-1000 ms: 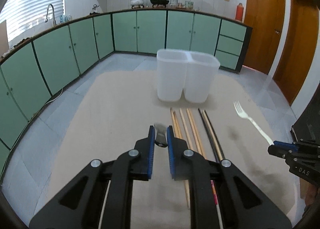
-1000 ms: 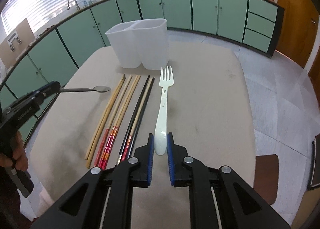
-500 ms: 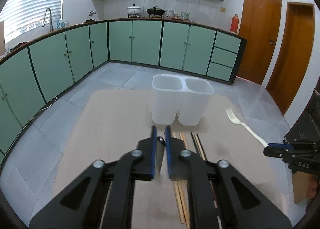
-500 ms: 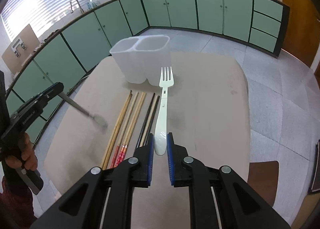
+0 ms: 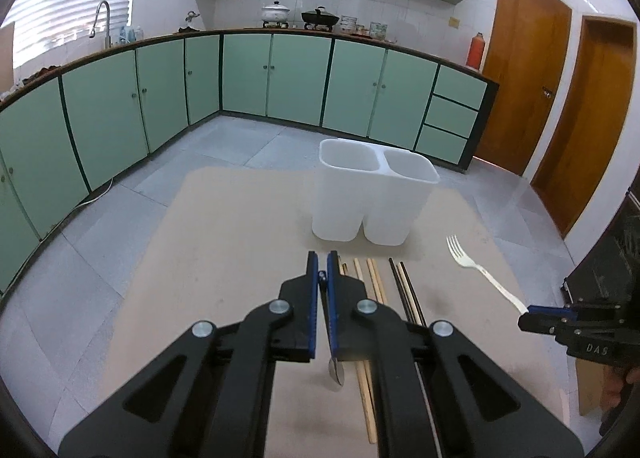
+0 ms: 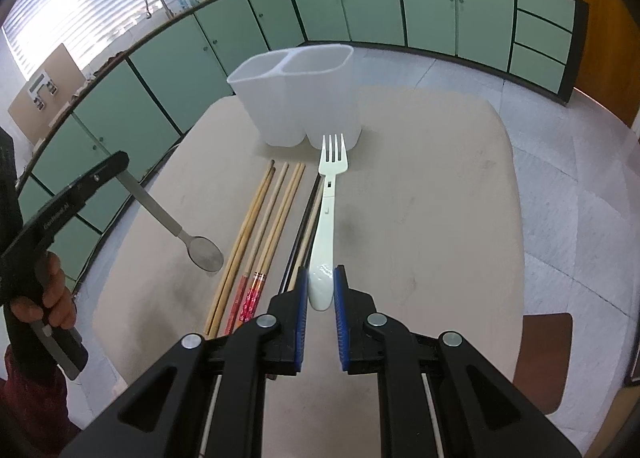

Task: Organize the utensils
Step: 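Lift the fork with the right tool while the left tool grasps and lifts the spoon, then drop the spoon and fork into the white utensil holder with both tools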

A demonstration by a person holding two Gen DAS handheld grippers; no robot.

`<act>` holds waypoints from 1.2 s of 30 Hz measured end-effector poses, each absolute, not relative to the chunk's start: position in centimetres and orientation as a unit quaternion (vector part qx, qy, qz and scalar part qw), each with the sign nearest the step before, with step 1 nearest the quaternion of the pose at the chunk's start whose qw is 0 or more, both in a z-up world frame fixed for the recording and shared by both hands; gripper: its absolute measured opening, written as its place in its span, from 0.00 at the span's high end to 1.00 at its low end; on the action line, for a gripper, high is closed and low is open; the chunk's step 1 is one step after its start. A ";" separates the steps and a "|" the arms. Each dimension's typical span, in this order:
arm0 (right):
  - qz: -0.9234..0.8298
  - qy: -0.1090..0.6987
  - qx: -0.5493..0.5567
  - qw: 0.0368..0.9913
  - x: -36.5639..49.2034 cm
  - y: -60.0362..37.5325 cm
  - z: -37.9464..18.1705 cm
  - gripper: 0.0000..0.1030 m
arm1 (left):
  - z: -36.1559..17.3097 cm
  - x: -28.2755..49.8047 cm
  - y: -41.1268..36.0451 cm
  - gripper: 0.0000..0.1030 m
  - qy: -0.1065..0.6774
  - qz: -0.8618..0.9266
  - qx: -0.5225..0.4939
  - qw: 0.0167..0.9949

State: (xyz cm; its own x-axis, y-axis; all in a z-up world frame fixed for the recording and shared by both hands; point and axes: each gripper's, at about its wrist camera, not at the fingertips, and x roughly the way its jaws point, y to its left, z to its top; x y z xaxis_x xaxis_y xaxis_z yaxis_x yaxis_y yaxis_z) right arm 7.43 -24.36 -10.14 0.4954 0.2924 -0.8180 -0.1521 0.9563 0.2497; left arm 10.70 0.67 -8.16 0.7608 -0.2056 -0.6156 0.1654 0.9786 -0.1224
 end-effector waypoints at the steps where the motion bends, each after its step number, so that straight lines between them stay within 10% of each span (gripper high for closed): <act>1: 0.130 0.485 0.074 0.861 7.4 -24.4 -10.2 0.88 | -8.1 10.8 0.8 0.97 0.331 -0.100 -0.034 0.938; 23: 0.149 0.440 0.041 0.885 12.2 -23.9 -3.5 0.87 | 2.7 12.9 -1.4 0.97 0.199 -0.123 -0.027 0.972; 36: 0.191 0.599 0.036 0.777 23.0 -24.1 -1.3 0.87 | 5.4 20.3 -4.2 0.97 0.155 -0.126 -0.015 0.980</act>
State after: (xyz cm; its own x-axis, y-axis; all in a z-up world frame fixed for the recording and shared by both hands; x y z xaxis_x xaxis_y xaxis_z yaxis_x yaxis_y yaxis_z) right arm 22.96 -24.05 -1.31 0.2096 0.3407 -0.9165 -0.2543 0.9241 0.2854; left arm 20.31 -4.25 5.37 0.9203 -0.2507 -0.3004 0.2414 0.9680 -0.0683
